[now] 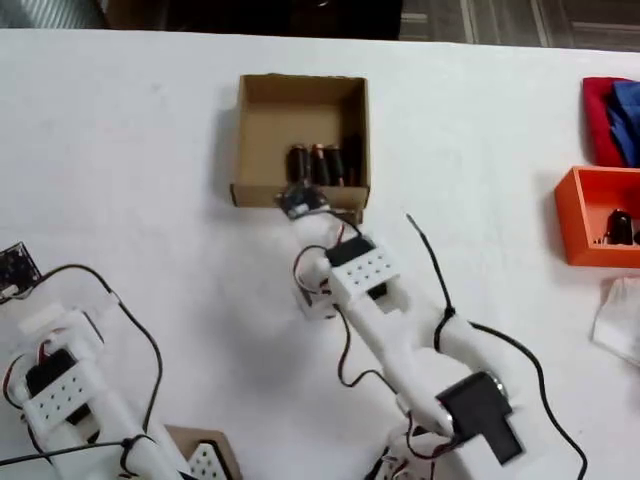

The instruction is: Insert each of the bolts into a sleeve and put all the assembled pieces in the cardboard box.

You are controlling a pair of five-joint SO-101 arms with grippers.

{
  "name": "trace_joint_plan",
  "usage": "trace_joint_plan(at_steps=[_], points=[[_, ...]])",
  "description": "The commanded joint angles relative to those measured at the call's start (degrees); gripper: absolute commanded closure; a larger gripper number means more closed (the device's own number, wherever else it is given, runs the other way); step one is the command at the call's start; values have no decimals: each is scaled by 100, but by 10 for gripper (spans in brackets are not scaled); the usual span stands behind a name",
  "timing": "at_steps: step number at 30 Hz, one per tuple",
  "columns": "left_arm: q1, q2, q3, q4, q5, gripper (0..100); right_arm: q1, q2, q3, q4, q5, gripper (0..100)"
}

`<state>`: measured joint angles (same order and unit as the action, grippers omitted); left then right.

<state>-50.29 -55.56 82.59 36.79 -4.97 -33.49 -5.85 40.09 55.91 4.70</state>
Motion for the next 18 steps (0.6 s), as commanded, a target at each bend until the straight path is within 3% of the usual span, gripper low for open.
trace_joint_plan(at_steps=[1,4,9,18], points=[[97,-88,-40,-97,35,973,66,233,9,-22,299,971],[97,-88,-40,-97,35,973,75,576,-202,119,290,951],[88,-88,-40,-97,35,973,57,1244,-730,611,308,804],[79,-88,-40,-97,35,973,75,1763,-1116,892,308,878]])
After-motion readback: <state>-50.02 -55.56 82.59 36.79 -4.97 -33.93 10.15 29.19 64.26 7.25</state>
